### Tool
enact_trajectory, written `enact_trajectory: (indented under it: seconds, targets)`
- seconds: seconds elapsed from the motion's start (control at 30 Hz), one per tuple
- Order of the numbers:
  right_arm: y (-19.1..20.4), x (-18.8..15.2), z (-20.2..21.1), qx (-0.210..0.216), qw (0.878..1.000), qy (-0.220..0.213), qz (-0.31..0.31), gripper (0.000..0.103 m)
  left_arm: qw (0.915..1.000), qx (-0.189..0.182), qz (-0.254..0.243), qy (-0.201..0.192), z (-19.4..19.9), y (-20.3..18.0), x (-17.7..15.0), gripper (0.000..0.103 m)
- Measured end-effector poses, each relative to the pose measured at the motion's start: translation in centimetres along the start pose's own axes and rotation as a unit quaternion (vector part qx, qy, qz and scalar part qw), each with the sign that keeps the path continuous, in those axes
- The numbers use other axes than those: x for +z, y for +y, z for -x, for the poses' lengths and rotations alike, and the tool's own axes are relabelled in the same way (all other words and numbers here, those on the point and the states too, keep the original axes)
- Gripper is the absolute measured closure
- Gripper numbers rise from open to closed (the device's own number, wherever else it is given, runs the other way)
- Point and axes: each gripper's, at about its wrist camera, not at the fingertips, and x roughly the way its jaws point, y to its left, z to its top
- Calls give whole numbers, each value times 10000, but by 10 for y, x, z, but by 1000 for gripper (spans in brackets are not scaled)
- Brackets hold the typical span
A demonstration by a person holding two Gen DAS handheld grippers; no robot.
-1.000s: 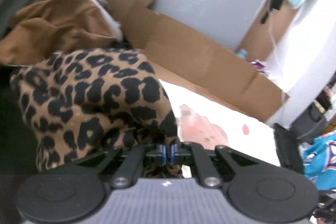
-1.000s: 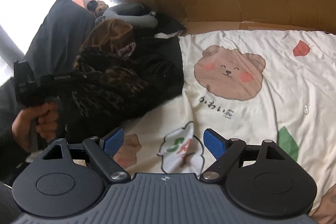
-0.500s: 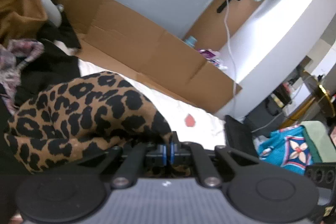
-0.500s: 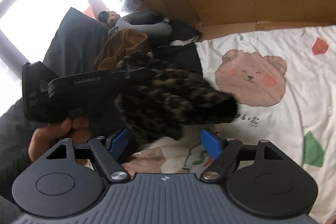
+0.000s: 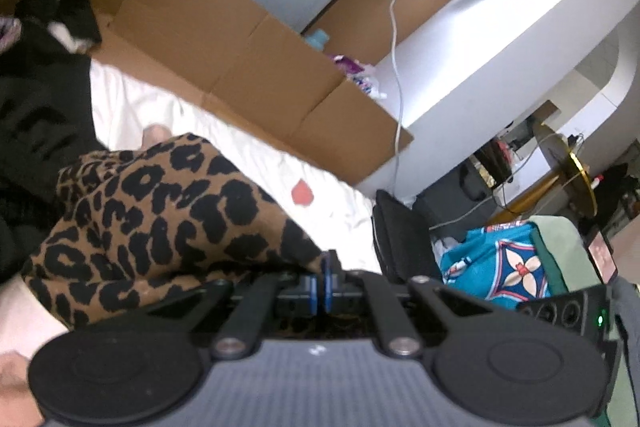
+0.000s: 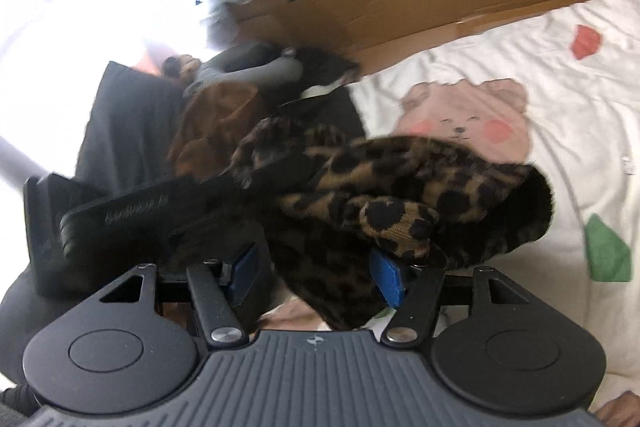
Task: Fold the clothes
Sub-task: 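Lift the leopard-print garment with the left tool while the right tool grasps it too, then raise the garment with both tools and stretch it apart to shake it out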
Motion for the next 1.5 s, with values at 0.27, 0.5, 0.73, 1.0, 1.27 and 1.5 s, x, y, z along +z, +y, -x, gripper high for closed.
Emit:
enact_trajectory:
  seconds: [0.27, 0.5, 0.73, 1.0, 1.27, 1.5]
  targets:
    - [-20, 0, -1, -193, 9981, -172, -559, 42, 9997, 105, 181, 135, 4, 16, -12, 99]
    - [-41, -2, -14, -259, 9907, -297, -1303, 45, 9992, 180, 257, 249, -4, 25, -20, 101]
    - [-58, -9, -16, -391, 9869, -298, -1537, 79, 9985, 218, -20, 506, -6, 17, -30, 101]
    - [-73, -18, -13, -462, 9863, -250, -1567, 82, 9954, 459, -550, 637, 7, 7, -23, 98]
    - [-86, -19, -4, -575, 9856, -369, -1548, 89, 9879, 758, -1337, 225, 25, -15, -3, 81]
    - [-91, -24, -3, -513, 9847, -358, -1626, 89, 9835, 621, -1599, 571, -8, -22, -5, 65]
